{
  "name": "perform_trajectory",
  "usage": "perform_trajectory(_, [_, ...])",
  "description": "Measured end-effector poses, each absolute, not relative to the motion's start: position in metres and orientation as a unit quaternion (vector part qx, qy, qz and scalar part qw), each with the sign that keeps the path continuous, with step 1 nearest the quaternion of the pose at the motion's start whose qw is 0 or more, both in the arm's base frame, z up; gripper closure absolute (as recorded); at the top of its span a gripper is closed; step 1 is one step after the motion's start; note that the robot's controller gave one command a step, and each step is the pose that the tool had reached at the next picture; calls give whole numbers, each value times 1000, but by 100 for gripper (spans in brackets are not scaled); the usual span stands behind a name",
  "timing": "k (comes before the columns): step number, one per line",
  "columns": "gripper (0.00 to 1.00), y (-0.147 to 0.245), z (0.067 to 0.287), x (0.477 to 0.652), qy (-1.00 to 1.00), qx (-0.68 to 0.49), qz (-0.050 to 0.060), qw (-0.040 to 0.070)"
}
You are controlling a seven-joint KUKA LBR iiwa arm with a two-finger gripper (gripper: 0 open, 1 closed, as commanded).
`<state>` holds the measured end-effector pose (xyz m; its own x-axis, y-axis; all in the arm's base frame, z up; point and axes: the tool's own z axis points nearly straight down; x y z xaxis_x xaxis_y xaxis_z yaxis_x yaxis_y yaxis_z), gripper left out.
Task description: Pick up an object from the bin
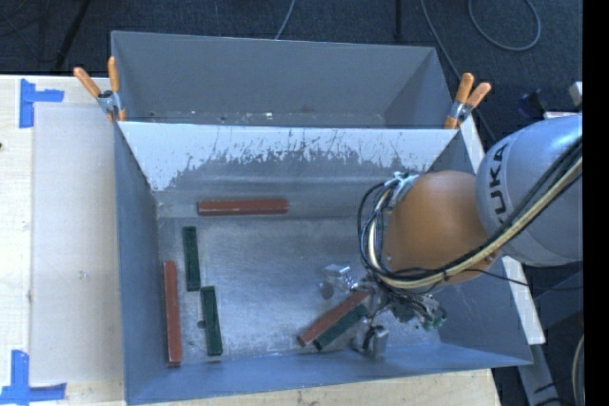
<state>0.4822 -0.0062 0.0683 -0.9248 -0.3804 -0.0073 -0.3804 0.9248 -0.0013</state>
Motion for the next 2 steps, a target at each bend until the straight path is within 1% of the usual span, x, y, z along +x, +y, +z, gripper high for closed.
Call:
perform_trajectory(1, [100, -6, 70, 481, 982, -191, 0, 2])
perform_trajectory(2, [100, 6, 208, 504, 982, -190, 0, 4])
